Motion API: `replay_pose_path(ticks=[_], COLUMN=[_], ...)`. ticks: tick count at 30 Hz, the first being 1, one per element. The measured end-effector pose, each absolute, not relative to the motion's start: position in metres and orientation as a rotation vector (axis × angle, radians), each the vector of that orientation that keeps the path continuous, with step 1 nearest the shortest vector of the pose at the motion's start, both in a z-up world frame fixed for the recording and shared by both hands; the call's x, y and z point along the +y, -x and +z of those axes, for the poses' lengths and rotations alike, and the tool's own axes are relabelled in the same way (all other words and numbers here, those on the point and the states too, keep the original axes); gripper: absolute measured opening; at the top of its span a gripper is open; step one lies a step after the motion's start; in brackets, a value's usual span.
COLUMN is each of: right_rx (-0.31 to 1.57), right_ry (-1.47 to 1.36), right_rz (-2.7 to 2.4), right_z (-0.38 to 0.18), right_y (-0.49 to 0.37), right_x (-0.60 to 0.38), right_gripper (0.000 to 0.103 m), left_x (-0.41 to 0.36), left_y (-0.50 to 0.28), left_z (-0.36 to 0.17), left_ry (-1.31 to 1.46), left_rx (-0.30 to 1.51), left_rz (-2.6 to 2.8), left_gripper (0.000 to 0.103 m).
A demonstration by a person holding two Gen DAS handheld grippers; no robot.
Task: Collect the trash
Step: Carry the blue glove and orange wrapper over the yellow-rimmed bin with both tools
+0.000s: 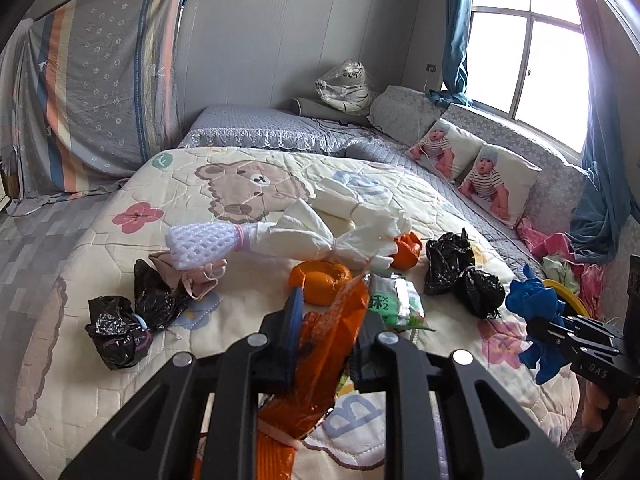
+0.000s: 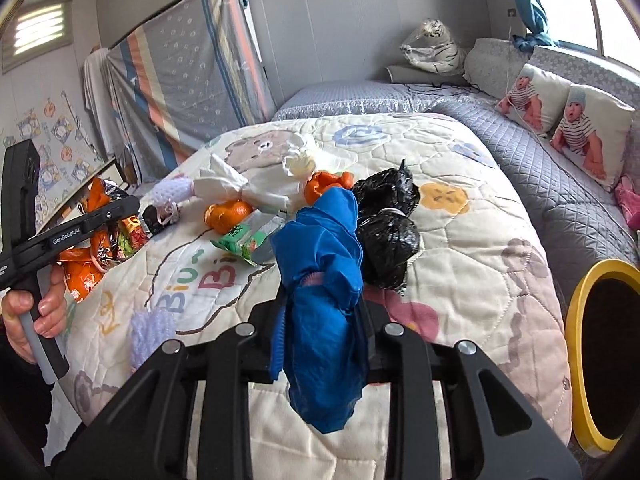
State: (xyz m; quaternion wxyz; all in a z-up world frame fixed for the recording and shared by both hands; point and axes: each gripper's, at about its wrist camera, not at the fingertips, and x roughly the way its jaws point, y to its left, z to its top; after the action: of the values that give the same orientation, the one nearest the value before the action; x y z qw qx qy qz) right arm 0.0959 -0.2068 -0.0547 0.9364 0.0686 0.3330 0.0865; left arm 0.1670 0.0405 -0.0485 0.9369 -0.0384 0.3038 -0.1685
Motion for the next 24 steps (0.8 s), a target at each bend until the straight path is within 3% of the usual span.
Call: replay_pose_path(ticks=[12,24], right_rx=[0.612,0.55], right_ry=[-0.184,-0.255], right_rz=[0.083,-0.128], right_z=[-0.038,-0.023], right_y=[-0.069,-0.035], right_x=[-0.247,-0.34], right_gripper=[0.025,0.025], left_x=[-0.007,-0.13], left_y=[-0.159,-0.161], left_z=[-0.023,-0.003], left_ry=[0.056,-0.06], left_rx=[0.588,0.585], left_rz=[-0.408,-0.615], left_gripper=[0.018,0.018])
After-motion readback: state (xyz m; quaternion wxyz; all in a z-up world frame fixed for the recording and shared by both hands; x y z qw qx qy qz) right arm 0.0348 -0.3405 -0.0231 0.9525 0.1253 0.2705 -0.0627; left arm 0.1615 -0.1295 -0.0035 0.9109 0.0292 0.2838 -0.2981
